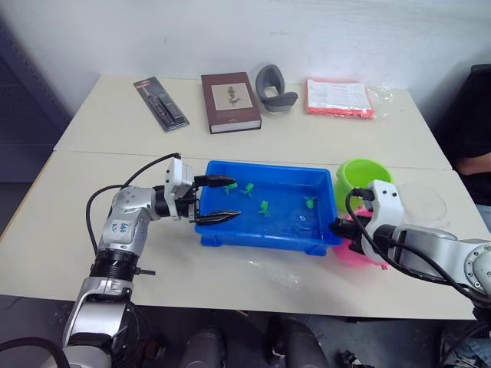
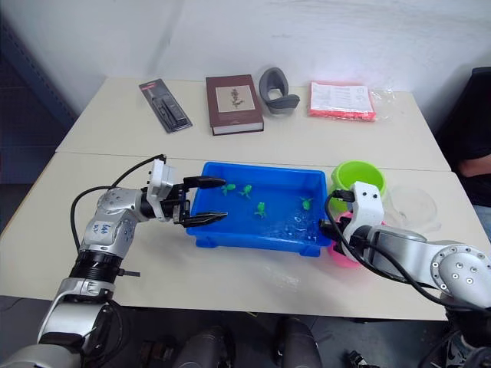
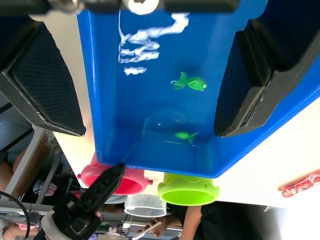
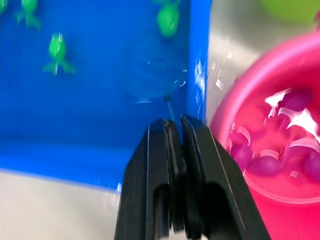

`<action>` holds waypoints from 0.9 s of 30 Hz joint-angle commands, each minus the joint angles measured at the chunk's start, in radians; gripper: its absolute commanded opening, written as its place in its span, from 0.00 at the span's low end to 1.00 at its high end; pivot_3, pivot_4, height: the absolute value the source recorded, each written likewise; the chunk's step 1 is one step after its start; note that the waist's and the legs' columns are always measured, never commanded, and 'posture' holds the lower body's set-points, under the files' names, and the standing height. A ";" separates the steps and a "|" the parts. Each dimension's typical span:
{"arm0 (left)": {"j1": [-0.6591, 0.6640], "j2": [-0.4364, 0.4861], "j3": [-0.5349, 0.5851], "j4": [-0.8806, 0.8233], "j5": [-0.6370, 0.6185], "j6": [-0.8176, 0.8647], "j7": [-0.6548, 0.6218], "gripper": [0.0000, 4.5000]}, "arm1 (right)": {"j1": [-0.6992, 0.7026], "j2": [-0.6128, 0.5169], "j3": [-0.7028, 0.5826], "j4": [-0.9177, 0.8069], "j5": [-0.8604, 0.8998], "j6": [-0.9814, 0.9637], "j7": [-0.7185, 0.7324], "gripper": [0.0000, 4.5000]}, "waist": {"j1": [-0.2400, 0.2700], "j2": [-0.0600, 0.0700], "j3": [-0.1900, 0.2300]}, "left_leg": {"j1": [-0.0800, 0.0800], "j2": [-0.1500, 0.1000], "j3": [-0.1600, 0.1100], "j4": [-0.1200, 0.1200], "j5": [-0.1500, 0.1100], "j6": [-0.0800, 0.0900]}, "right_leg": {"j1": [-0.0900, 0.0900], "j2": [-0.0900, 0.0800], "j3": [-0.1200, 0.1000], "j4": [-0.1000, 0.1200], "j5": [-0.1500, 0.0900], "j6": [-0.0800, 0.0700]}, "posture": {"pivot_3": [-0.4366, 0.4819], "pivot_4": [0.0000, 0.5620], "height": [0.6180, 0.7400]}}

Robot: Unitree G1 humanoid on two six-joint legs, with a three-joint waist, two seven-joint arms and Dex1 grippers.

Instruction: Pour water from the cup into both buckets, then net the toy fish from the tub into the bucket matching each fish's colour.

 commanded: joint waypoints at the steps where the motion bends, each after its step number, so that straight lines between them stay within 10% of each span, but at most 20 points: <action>1: 0.002 -0.001 0.016 -0.025 -0.012 -0.014 -0.001 0.99 | -0.025 0.014 0.000 -0.022 0.000 -0.030 -0.048 0.00 | 0.000 0.000 0.000 | 0.000 0.000 0.000 0.000 0.000 0.000 | 0.000 0.000 0.000 0.000 0.000 0.000 | 0.48 0.27 1.00; 18: 0.000 -0.009 0.019 -0.028 -0.022 -0.002 -0.003 0.99 | 0.021 0.064 -0.031 -0.189 -0.344 -0.022 0.172 0.00 | 0.000 0.000 0.000 | -0.007 0.000 -0.007 0.000 0.000 0.000 | -0.001 0.001 -0.007 -0.004 0.000 0.000 | 0.48 0.27 1.00; 27: -0.025 -0.010 0.015 -0.055 -0.036 0.018 -0.027 0.99 | 0.271 0.029 -0.292 -0.392 -0.276 -0.100 0.313 0.00 | 0.004 0.000 0.000 | -0.009 -0.001 -0.008 0.000 0.001 0.001 | -0.001 0.004 -0.009 -0.006 0.001 0.002 | 0.48 0.27 1.00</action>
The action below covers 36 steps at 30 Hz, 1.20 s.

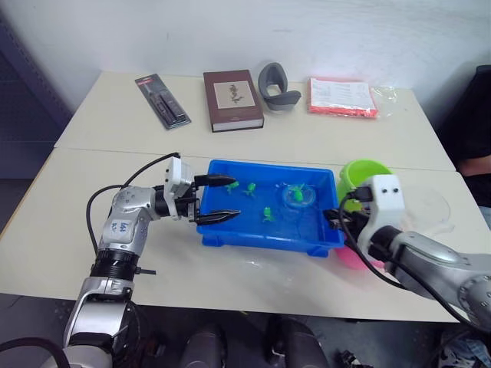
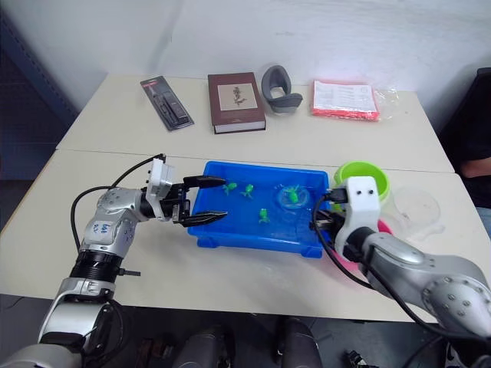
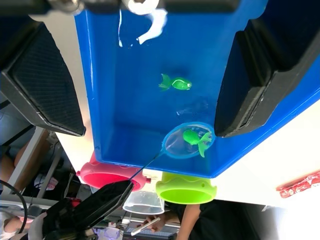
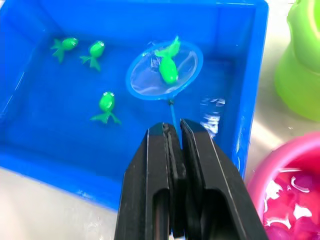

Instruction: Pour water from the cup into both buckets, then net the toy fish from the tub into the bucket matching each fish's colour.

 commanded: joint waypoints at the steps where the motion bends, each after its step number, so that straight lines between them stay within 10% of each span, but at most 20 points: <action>1: -0.024 -0.010 0.006 -0.051 -0.024 0.005 -0.005 0.99 | 0.098 -0.016 -0.180 -0.141 0.043 -0.072 0.070 0.00 | 0.003 0.000 0.000 | 0.000 0.000 0.000 0.000 0.000 0.000 | 0.000 0.000 0.000 0.000 0.000 0.000 | 0.48 0.27 1.00; 15: -0.075 -0.064 0.001 0.002 -0.031 0.032 0.011 0.99 | 0.450 0.035 -0.562 -0.132 -0.348 -0.147 0.356 0.00 | 0.001 0.000 0.000 | 0.001 0.000 0.001 0.000 0.000 0.000 | 0.001 0.005 0.003 -0.001 0.001 0.002 | 0.48 0.27 1.00; 36: -0.050 -0.077 -0.001 -0.035 -0.020 0.035 0.015 0.99 | 0.476 -0.179 -0.066 0.095 -1.907 -0.524 0.603 0.00 | -0.002 0.002 -0.001 | 0.007 0.000 0.007 -0.002 0.001 -0.002 | 0.001 0.009 0.005 0.001 0.001 0.002 | 0.48 0.27 1.00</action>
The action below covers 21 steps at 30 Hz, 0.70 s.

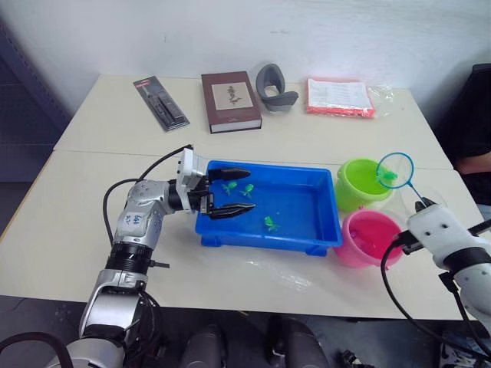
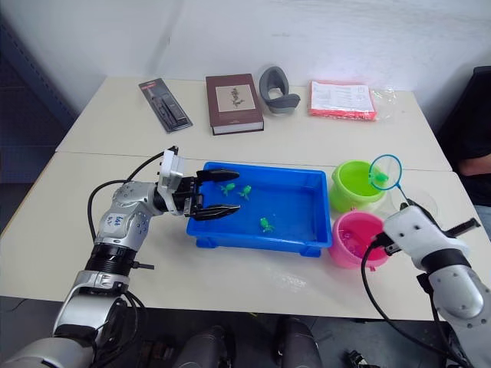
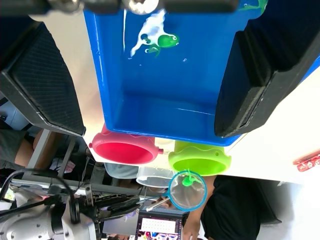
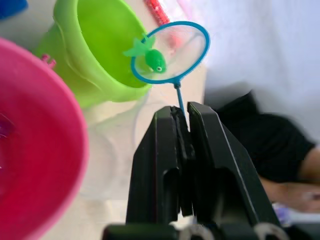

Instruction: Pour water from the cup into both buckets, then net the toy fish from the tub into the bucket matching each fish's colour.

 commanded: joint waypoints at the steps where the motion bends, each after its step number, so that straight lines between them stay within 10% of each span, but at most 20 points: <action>1: 0.003 0.003 0.006 -0.038 -0.009 -0.011 0.001 0.99 | -0.002 -0.061 0.020 0.019 -0.244 -0.094 0.033 0.00 | 0.000 0.000 0.000 | 0.000 0.000 0.000 0.000 0.000 0.000 | 0.000 0.000 0.000 0.000 0.000 0.000 | 0.48 0.27 1.00; 11: -0.002 0.015 0.006 -0.024 0.000 -0.041 -0.010 0.99 | -0.050 -0.051 -0.018 0.127 -0.476 -0.225 0.154 0.00 | 0.000 0.000 0.000 | 0.001 0.000 0.001 0.000 0.000 -0.001 | 0.001 0.001 0.000 0.000 0.000 0.000 | 0.48 0.27 1.00; 18: 0.001 0.036 0.014 -0.014 0.002 -0.053 -0.015 0.99 | -0.093 0.035 -0.066 0.131 -0.432 -0.304 0.230 0.00 | -0.001 0.000 0.000 | 0.001 0.001 0.001 0.000 0.001 -0.001 | 0.001 0.002 0.000 0.000 0.000 0.000 | 0.48 0.27 1.00; 21: 0.008 0.058 0.023 -0.015 -0.003 -0.053 -0.024 0.99 | -0.170 0.155 -0.086 0.049 -0.122 -0.270 0.360 0.00 | -0.001 0.001 0.000 | 0.003 0.001 0.001 -0.001 0.001 -0.001 | 0.002 0.002 0.000 0.000 0.000 0.000 | 0.48 0.27 1.00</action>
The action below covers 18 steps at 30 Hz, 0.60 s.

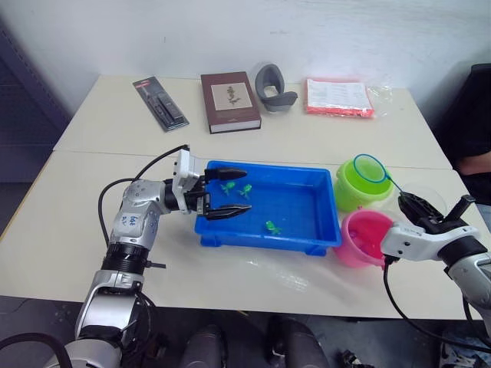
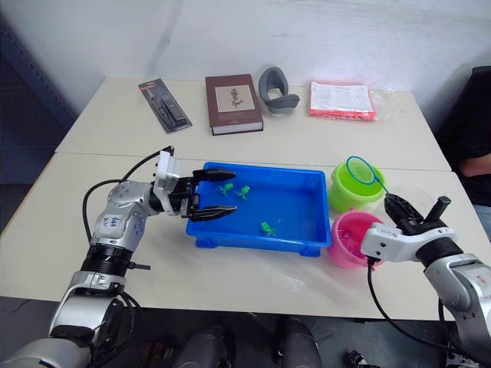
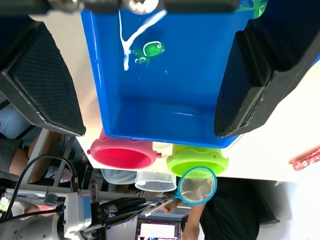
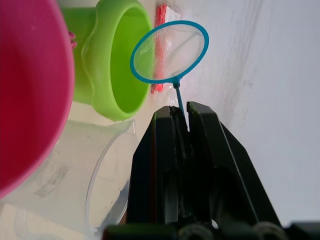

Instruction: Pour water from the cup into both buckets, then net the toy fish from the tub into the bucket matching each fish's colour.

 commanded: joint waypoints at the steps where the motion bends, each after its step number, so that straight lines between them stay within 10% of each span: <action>1: 0.008 0.040 0.031 -0.016 -0.015 -0.005 -0.023 0.99 | -0.087 0.107 -0.061 -0.142 0.417 0.054 0.184 0.00 | -0.001 0.000 0.000 | 0.000 0.000 0.000 0.000 0.000 0.000 | 0.000 0.000 0.000 0.000 0.000 0.000 | 0.48 0.27 1.00; 8: 0.056 0.177 0.049 0.016 -0.016 0.007 -0.134 0.99 | -0.225 0.019 0.010 -0.304 0.812 0.438 0.462 0.00 | -0.006 0.001 0.001 | 0.002 0.000 0.000 0.000 0.000 0.000 | 0.000 0.000 0.001 0.003 -0.001 -0.002 | 0.48 0.27 1.00; 18: 0.115 0.299 0.048 -0.004 -0.009 0.018 -0.221 0.99 | -0.407 -0.184 0.255 -0.184 0.624 0.487 0.589 0.00 | 0.000 0.001 0.001 | 0.001 -0.002 -0.001 0.002 -0.002 0.002 | -0.001 -0.004 -0.001 0.004 -0.001 -0.003 | 0.48 0.27 1.00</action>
